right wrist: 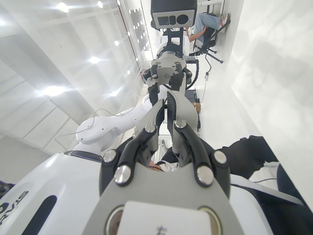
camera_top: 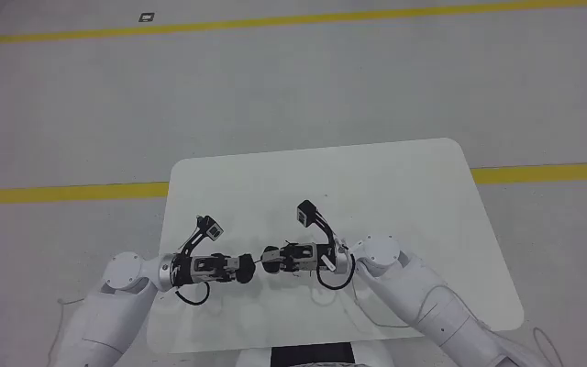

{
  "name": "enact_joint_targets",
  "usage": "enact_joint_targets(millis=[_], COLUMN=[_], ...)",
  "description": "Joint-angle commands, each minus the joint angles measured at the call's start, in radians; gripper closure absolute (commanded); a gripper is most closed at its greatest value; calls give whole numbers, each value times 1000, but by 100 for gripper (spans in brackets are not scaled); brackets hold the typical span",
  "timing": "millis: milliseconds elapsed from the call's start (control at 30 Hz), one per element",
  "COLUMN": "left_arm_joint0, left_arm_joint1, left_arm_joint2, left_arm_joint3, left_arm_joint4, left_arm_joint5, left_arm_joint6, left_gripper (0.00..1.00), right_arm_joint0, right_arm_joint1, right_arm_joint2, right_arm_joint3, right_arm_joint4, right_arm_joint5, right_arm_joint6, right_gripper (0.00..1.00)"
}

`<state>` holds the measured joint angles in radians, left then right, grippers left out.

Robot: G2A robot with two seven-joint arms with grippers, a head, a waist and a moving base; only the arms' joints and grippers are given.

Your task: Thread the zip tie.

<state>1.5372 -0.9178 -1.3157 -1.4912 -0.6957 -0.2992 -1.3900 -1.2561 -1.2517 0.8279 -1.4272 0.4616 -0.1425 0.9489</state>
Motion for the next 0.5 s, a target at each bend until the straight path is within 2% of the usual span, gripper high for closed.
enact_joint_targets(millis=[0,200,467], left_arm_joint0=[0,0,0], left_arm_joint1=[0,0,0], left_arm_joint2=[0,0,0], left_arm_joint3=[0,0,0], left_arm_joint4=[0,0,0], left_arm_joint5=[0,0,0], left_arm_joint6=[0,0,0], left_gripper=[35,34,39], right_arm_joint0=[-1,-3,-8], right_arm_joint1=[0,-1,-2], right_arm_joint2=[-1,0,13], right_arm_joint3=[-2,-1,-3], right_arm_joint4=[-1,8,25], right_arm_joint5=[0,-11,-24], right_arm_joint6=[-1,-11,-36], right_gripper=[100,100,100])
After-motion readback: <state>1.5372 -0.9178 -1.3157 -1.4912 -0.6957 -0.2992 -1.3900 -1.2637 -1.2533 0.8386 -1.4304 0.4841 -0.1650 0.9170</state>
